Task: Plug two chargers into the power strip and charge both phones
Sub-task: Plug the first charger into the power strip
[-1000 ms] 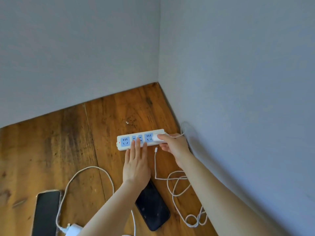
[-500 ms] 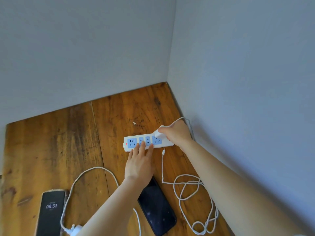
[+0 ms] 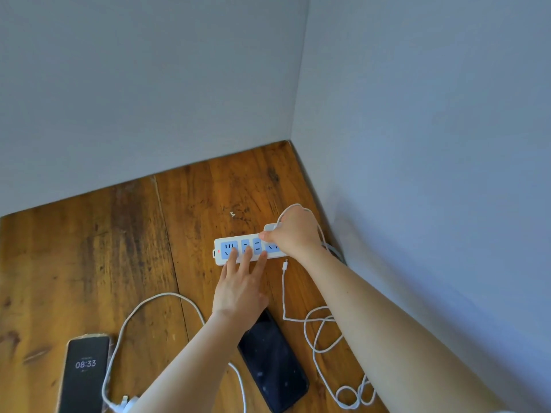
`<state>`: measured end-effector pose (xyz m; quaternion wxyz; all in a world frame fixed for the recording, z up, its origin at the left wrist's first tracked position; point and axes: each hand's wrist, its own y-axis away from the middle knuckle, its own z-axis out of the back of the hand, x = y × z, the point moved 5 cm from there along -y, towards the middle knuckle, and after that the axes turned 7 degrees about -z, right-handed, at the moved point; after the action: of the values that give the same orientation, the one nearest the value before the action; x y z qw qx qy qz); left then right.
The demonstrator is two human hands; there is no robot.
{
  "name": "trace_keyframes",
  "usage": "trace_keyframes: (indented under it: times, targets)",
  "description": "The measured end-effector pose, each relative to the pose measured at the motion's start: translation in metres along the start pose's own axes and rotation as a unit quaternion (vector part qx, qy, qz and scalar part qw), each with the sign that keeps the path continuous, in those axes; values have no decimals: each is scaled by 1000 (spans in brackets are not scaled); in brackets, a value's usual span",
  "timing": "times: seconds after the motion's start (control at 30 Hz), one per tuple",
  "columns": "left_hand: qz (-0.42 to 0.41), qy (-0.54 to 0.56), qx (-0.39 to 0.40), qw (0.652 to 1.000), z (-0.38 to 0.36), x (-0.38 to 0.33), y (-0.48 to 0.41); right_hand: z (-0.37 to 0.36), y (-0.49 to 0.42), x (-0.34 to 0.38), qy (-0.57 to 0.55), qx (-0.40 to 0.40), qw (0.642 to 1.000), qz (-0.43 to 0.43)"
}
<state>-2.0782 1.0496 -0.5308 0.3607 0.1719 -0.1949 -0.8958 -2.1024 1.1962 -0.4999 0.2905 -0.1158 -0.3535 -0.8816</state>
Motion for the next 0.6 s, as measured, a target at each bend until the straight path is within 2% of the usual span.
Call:
trace_keyframes:
  times: [0.13,0.27,0.6]
  targets:
    - [4,12,-2,1000,-3,-1,0,-10,10,2,-23,-27,999,8]
    - [3,2,2,1000,-4,0,-1,-9,12,0,-51,-21,998,-12]
    - [13,8,15,1000,-1,-3,-1,-15,24,-12,-76,-71,994,20]
